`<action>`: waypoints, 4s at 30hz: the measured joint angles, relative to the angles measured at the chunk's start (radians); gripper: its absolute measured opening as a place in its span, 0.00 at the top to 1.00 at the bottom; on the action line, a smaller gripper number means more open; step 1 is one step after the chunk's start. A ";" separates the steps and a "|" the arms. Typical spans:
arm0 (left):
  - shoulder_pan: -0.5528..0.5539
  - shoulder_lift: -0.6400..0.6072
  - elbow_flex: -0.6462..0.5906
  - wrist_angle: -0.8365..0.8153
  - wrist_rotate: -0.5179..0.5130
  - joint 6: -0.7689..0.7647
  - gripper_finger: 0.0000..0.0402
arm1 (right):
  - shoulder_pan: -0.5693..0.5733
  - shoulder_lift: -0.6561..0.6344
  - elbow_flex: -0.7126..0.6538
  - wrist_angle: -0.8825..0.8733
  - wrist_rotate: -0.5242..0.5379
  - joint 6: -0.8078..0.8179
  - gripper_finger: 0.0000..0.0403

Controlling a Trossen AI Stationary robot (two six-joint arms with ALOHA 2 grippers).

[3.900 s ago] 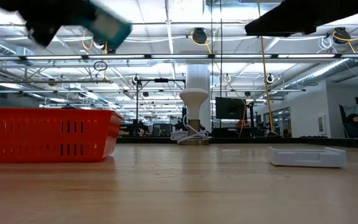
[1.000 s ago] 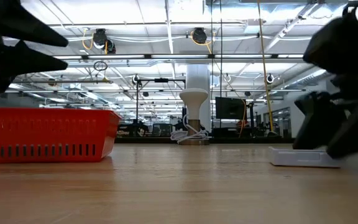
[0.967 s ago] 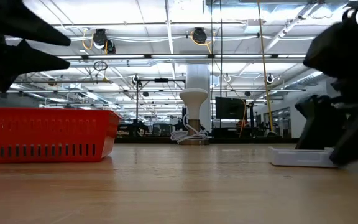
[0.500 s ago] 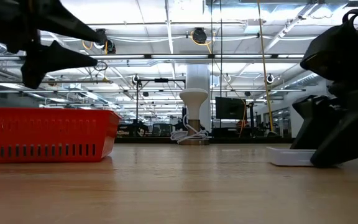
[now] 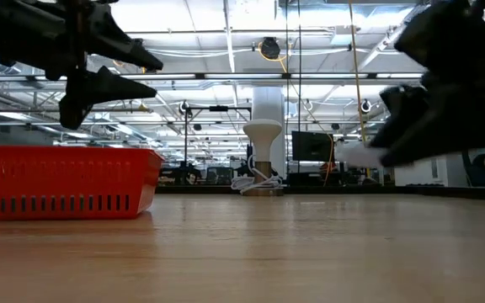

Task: Pick & Place Office items
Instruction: Put the white digital timer into the bottom red basket

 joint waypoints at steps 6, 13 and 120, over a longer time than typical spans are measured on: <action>0.064 0.004 0.007 0.071 0.128 -0.083 0.49 | -0.056 -0.101 0.001 0.050 0.050 -0.181 0.64; 0.119 0.082 0.126 0.070 0.200 -0.024 0.28 | -0.117 -0.117 0.006 0.217 0.046 -0.357 0.64; -0.266 0.045 0.126 -0.730 -0.143 -0.370 0.81 | -0.156 -0.070 0.094 0.208 0.042 -0.332 0.58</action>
